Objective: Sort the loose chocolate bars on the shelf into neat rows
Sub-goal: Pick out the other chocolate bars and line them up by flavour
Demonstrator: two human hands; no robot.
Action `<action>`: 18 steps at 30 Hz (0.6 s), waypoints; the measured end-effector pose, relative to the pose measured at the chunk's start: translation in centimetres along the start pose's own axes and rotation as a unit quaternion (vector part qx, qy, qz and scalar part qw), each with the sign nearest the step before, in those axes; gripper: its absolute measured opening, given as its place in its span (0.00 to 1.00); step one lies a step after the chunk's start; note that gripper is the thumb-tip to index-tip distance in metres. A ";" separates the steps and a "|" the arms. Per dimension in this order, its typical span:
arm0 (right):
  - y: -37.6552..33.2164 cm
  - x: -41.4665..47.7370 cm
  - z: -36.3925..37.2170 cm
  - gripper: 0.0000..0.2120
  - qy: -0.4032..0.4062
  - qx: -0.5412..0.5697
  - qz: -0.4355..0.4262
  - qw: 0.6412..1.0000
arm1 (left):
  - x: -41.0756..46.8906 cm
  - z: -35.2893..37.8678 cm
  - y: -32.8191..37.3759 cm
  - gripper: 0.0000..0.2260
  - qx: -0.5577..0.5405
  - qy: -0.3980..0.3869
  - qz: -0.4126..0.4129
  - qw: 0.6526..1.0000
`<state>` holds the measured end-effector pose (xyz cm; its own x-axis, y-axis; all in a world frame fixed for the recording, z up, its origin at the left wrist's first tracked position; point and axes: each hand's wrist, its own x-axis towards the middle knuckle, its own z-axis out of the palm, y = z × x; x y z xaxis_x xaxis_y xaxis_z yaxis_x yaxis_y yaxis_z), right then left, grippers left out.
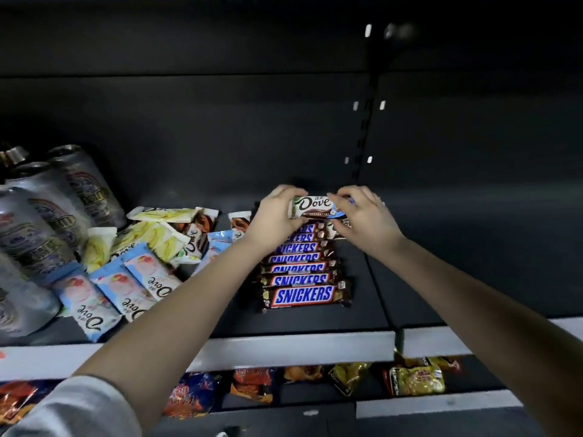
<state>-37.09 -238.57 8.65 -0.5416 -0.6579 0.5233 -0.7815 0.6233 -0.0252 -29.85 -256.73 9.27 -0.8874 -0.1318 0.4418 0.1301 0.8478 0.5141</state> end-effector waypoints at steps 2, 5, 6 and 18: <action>1.5 -1.1 -0.7 0.22 -0.012 -0.013 0.020 1.000 | 0.9 1.5 1.3 0.22 -0.006 -0.028 0.012 1.000; 3.5 -2.6 -1.6 0.21 -0.019 -0.026 0.048 0.998 | 1.9 3.4 3.0 0.22 -0.011 -0.062 0.025 0.998; 3.9 -3.1 -1.9 0.22 -0.024 -0.026 0.059 0.998 | 2.2 4.0 3.5 0.22 -0.013 -0.074 0.029 0.997; 4.8 -5.5 -0.1 0.23 -0.127 -0.014 0.090 0.988 | 2.1 6.9 3.0 0.19 0.106 -0.166 0.018 0.980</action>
<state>-37.85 -231.88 5.73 -0.7342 -0.6175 0.2823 -0.6584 0.7490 -0.0741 -34.40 -250.95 6.68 -0.9837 0.0445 0.1740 0.0995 0.9414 0.3222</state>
